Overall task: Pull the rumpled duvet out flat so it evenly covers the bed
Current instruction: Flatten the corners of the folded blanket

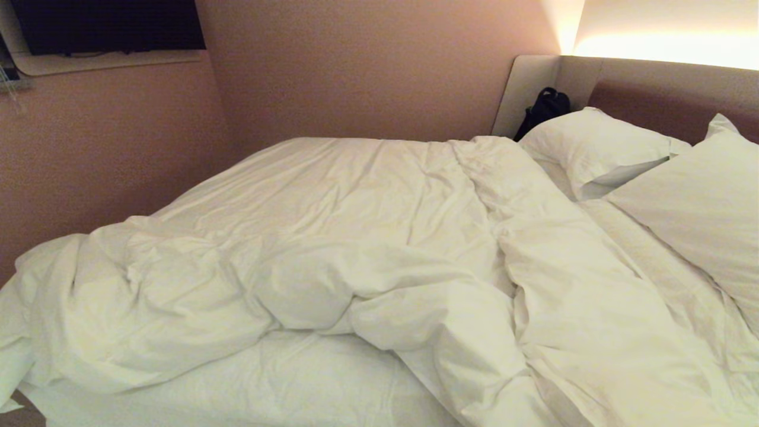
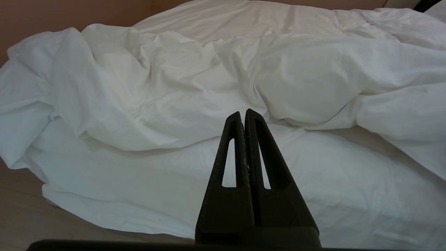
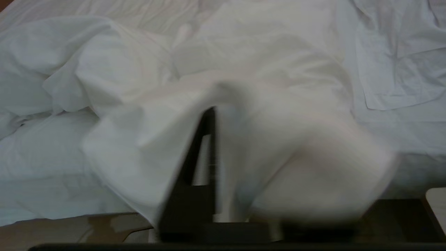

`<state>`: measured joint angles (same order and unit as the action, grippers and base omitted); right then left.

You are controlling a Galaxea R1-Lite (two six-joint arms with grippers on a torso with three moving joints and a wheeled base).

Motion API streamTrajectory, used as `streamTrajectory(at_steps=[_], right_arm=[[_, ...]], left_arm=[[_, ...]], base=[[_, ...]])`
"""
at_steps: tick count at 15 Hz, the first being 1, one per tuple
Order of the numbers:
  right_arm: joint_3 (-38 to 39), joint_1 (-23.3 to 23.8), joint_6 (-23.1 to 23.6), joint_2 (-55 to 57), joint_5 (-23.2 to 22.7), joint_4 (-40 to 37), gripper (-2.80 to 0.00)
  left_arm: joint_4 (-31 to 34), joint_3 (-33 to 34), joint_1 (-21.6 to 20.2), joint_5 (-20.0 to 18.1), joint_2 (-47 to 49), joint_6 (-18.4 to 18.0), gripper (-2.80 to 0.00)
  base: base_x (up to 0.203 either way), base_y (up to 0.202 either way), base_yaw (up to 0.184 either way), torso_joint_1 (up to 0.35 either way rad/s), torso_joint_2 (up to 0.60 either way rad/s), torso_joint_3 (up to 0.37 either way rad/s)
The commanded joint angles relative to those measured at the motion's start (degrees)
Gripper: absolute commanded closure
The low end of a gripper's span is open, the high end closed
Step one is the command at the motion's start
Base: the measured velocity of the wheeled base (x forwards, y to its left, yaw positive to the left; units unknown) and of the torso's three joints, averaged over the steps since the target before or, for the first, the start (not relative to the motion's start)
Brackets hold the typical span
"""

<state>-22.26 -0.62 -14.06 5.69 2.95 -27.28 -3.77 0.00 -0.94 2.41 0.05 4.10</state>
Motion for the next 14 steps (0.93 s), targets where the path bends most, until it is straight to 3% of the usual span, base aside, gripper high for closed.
streamTrajectory(at_steps=[1, 7, 11, 14], right_arm=[[0.1, 0.0, -0.1, -1.1, 0.0, -0.3, -2.80], [-2.1, 0.0, -0.5, -5.7, -0.1, -0.4, -2.80], [-10.9, 0.0, 1.4, -5.7, -3.6, 1.8, -2.80], [-16.1, 0.0, 4.3, -5.7, -3.7, 1.1, -2.80]], left_arm=[[-0.1, 0.0, 0.0, 0.0, 0.0, 0.0, 0.00], [-0.1, 0.0, 0.0, 0.0, 0.0, 0.0, 0.00], [-0.1, 0.0, 0.0, 0.0, 0.0, 0.0, 0.00], [-0.1, 0.0, 0.0, 0.0, 0.0, 0.0, 0.00]], base=[[0.000, 0.000, 0.000, 0.000, 0.00, 0.000], [0.000, 0.000, 0.000, 0.000, 0.00, 0.000], [0.000, 0.000, 0.000, 0.000, 0.00, 0.000], [0.000, 0.000, 0.000, 0.000, 0.00, 0.000]])
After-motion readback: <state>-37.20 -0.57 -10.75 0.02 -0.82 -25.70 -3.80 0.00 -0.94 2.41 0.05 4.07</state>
